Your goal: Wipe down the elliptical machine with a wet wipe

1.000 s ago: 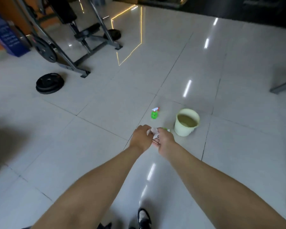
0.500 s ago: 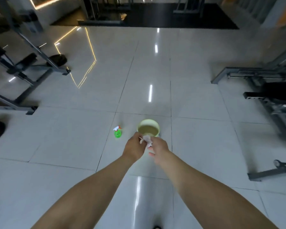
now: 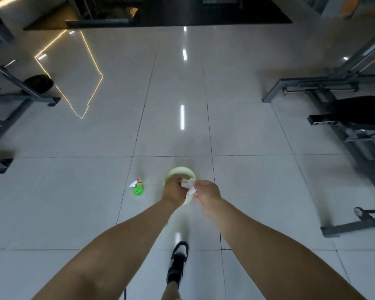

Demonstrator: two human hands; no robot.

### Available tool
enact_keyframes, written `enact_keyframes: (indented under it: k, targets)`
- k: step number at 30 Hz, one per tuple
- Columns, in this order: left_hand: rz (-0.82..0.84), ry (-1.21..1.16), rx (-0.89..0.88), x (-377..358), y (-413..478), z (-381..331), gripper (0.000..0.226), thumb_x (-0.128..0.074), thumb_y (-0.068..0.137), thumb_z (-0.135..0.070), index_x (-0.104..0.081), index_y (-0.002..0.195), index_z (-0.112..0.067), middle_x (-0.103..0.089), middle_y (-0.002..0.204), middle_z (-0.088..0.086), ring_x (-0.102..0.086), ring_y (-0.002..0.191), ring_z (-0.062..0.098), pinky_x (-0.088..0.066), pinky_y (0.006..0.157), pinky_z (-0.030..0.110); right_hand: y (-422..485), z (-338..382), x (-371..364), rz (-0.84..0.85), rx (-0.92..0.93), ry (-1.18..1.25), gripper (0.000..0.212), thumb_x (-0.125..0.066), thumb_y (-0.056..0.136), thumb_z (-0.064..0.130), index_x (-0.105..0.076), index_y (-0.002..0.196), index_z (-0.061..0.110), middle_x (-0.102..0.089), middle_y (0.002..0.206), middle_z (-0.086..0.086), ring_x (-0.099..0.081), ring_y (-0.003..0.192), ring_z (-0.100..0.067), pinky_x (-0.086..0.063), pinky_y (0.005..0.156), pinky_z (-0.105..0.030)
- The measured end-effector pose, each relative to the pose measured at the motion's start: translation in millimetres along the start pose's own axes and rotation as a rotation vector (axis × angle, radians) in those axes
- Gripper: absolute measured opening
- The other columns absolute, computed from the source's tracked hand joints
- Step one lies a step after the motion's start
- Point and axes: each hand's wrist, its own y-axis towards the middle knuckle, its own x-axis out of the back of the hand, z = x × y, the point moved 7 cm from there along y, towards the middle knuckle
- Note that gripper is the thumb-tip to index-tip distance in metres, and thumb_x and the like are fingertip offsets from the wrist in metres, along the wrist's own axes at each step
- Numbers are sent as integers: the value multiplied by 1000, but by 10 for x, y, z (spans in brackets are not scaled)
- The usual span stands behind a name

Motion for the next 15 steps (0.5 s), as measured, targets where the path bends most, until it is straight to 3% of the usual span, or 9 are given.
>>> enact_keyframes:
  k: [2, 4, 9, 11, 15]
  targets:
    - [9, 25, 28, 3, 372, 94, 10, -65, 93, -13, -63, 103, -15, -70, 115, 13, -63, 106, 26, -45, 87, 30, 315, 45, -132, -13, -23, -55, 11, -63, 96, 15, -72, 93, 21, -73, 110, -15, -69, 103, -33, -57, 96, -43]
    - [29, 81, 46, 10, 800, 227, 19, -67, 92, -15, -68, 110, -10, -71, 117, 14, -64, 113, 31, -44, 91, 29, 706, 75, -305, -16, -55, -79, 18, -63, 95, 13, -74, 109, 15, -73, 111, -16, -71, 105, -33, -57, 96, -44]
    - [109, 87, 105, 68, 1918, 587, 26, -68, 86, -5, -68, 111, -7, -71, 116, 14, -65, 114, 31, -44, 95, 27, 1575, 263, -831, 5, -111, -109, 20, -58, 100, 12, -67, 117, 8, -68, 115, -13, -66, 110, -29, -53, 101, -41]
    - [134, 116, 119, 120, 2296, 664, 25, -66, 85, -5, -68, 109, -8, -72, 113, 12, -65, 111, 30, -44, 91, 25, 1889, 384, -1020, 9, -99, -136, 28, -52, 102, 10, -64, 127, 3, -66, 126, -16, -63, 119, -33, -52, 102, -42]
    - [205, 232, 93, 149, 2954, 735, 25, -66, 87, -11, -67, 113, -9, -71, 116, 9, -64, 112, 29, -43, 86, 25, 2415, 566, -1258, -50, -114, -150, 32, -52, 103, 15, -65, 128, 1, -66, 130, -18, -62, 121, -34, -53, 99, -41]
